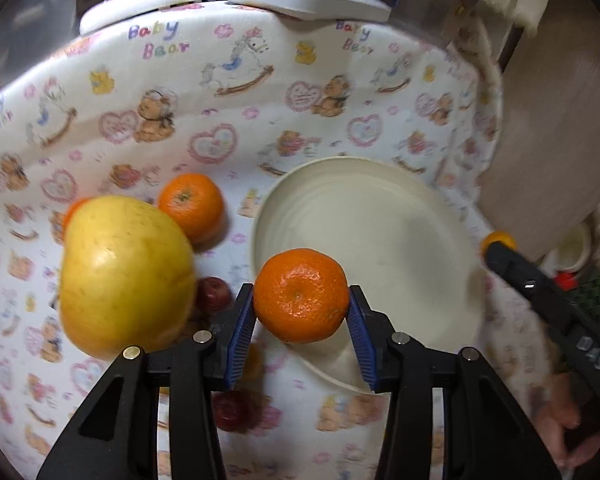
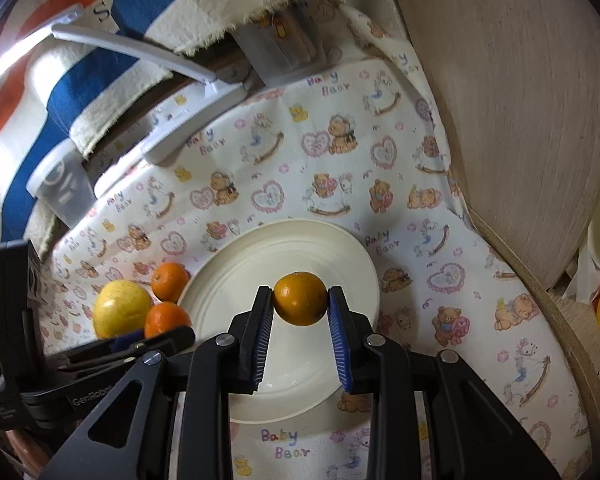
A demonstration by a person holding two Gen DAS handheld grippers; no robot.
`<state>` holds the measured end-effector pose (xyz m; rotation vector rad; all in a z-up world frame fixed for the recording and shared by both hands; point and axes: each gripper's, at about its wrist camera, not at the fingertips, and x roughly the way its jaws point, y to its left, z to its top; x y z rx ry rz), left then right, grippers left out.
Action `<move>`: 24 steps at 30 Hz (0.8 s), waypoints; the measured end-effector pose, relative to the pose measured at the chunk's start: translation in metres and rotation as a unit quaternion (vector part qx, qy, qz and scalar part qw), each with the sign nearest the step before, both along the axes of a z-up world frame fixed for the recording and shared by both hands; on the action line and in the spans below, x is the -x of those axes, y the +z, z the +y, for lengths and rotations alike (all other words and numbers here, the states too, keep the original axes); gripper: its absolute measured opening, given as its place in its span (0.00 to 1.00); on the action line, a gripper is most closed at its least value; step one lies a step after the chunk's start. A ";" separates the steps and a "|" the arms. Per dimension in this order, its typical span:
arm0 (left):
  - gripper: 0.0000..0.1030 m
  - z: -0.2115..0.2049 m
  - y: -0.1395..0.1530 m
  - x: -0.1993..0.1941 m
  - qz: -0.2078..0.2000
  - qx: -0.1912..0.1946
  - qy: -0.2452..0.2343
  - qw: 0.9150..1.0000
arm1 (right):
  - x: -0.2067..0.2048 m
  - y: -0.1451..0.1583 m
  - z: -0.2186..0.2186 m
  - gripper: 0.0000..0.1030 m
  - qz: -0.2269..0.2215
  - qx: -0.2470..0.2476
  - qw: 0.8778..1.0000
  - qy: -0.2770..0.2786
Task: Organize fruits
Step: 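Lower both held oranges onto the cream plate and open both grippers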
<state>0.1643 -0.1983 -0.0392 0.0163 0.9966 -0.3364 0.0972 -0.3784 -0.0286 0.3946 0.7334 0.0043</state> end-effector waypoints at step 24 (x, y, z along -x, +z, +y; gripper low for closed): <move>0.54 0.011 0.006 0.007 -0.055 -0.017 0.000 0.998 | -0.013 -0.018 0.003 0.28 0.056 -0.019 0.998 0.023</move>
